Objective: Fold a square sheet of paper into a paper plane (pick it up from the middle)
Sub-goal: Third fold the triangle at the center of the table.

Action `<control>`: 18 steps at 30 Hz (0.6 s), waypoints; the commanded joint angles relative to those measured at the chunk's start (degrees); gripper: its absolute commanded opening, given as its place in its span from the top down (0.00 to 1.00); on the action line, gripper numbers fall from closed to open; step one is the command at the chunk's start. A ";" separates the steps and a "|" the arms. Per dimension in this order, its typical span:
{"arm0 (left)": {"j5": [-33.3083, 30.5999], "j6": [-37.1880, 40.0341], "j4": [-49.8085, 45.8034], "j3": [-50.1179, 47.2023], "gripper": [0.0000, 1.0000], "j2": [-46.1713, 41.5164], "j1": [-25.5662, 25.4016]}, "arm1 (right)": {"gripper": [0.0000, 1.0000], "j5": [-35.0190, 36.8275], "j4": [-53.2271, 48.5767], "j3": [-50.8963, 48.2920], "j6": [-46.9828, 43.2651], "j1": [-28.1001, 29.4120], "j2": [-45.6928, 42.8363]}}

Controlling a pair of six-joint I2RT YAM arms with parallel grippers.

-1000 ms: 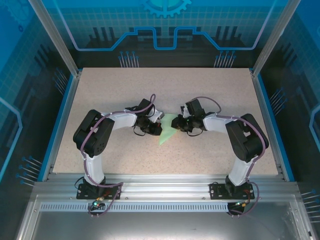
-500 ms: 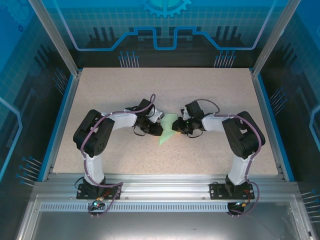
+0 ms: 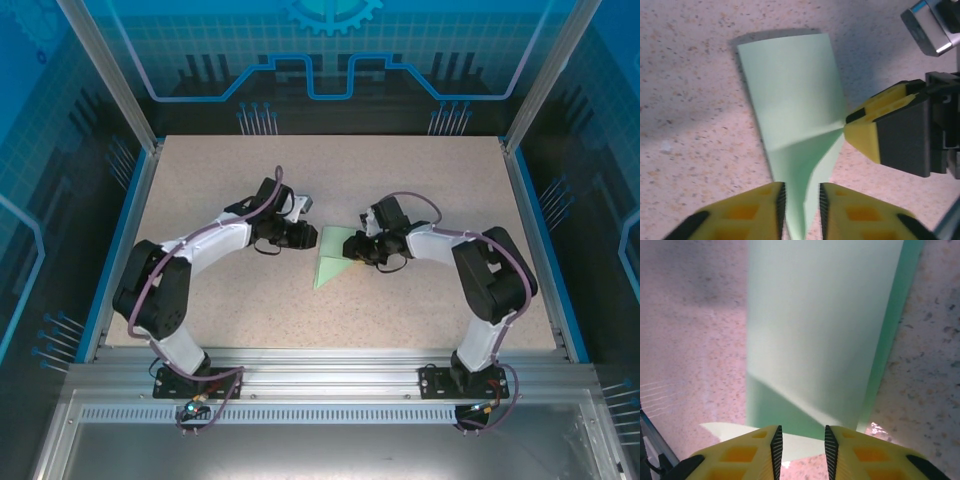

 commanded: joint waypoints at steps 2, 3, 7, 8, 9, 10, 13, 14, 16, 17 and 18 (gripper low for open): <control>6.14 -0.73 -2.98 0.87 0.83 -2.41 -3.09 | 0.67 0.93 -2.96 0.46 -1.27 -0.71 -4.73; 6.08 -0.17 -3.83 1.33 0.84 -2.64 -4.25 | 0.67 1.21 -3.18 0.02 -1.25 -0.67 -5.27; 3.49 0.09 -5.50 2.90 0.87 -0.43 -5.90 | 0.67 1.72 -2.02 -2.18 0.04 -0.69 -7.07; 2.90 0.00 -5.63 3.16 0.88 0.63 -5.92 | 0.65 1.44 -1.32 -2.92 0.53 -0.74 -7.35; 2.54 -0.04 -5.61 3.50 0.89 1.79 -5.91 | 0.65 1.11 -0.82 -3.47 1.02 -0.69 -7.59; 2.84 -0.08 -5.42 3.70 0.90 2.76 -5.95 | 0.64 0.99 -0.47 -3.91 1.34 -0.74 -7.69; 3.50 0.09 -4.83 4.50 0.91 5.59 -5.91 | 0.61 0.74 0.18 -4.16 1.90 -0.59 -7.72; 3.52 0.21 -4.77 4.75 0.92 6.23 -5.92 | 0.61 0.69 0.20 -5.56 2.03 -0.57 -7.67; 3.34 0.40 -4.54 5.10 0.93 7.30 -5.97 | 0.59 0.35 0.46 -6.21 2.39 -0.42 -7.28; 3.52 0.40 -4.41 5.20 0.93 7.79 -5.94 | 0.59 -0.03 0.83 -6.35 2.48 -0.33 -6.97; 3.57 0.43 -4.29 5.29 0.93 8.19 -5.91 | 0.58 -0.22 1.05 -6.48 2.51 -0.16 -6.56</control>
